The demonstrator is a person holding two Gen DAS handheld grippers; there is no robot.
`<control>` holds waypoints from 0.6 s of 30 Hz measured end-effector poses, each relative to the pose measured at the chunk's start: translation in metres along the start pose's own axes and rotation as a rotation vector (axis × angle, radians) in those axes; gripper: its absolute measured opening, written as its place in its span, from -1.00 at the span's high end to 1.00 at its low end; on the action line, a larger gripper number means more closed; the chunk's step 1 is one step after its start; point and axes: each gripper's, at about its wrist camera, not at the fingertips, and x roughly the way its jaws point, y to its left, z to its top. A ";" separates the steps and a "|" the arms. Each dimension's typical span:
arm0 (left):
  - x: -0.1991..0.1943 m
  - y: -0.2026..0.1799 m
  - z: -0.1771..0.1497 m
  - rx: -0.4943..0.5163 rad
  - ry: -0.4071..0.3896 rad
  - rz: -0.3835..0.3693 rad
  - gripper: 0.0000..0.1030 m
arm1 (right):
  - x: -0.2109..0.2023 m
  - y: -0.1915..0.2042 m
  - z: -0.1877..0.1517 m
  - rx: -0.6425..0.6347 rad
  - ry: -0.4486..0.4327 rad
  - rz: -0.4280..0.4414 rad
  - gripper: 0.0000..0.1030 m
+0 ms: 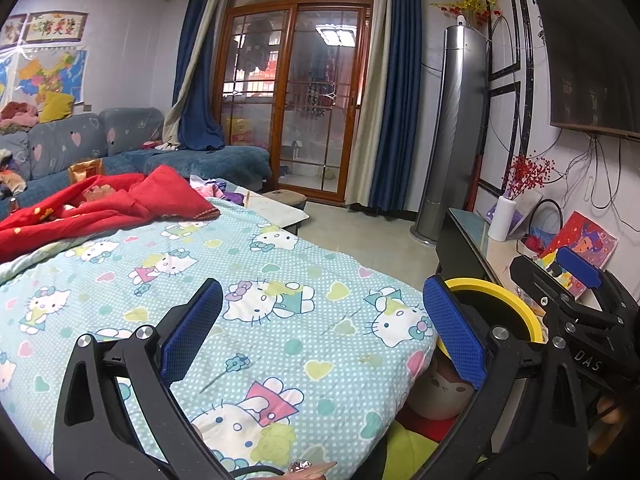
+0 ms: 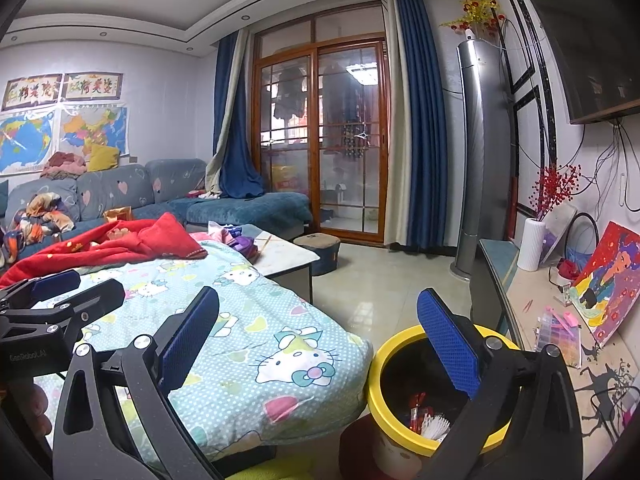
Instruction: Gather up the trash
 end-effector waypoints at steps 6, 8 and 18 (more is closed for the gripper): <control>0.000 0.000 0.000 0.001 0.000 0.001 -0.79 | 0.000 0.000 0.000 0.000 0.000 0.002 -0.88; 0.000 0.000 0.000 0.001 0.000 0.001 -0.79 | 0.000 0.000 -0.001 0.000 0.001 0.004 -0.88; 0.000 0.000 0.000 0.002 0.001 0.002 -0.79 | 0.000 0.001 -0.001 0.001 0.000 0.002 -0.88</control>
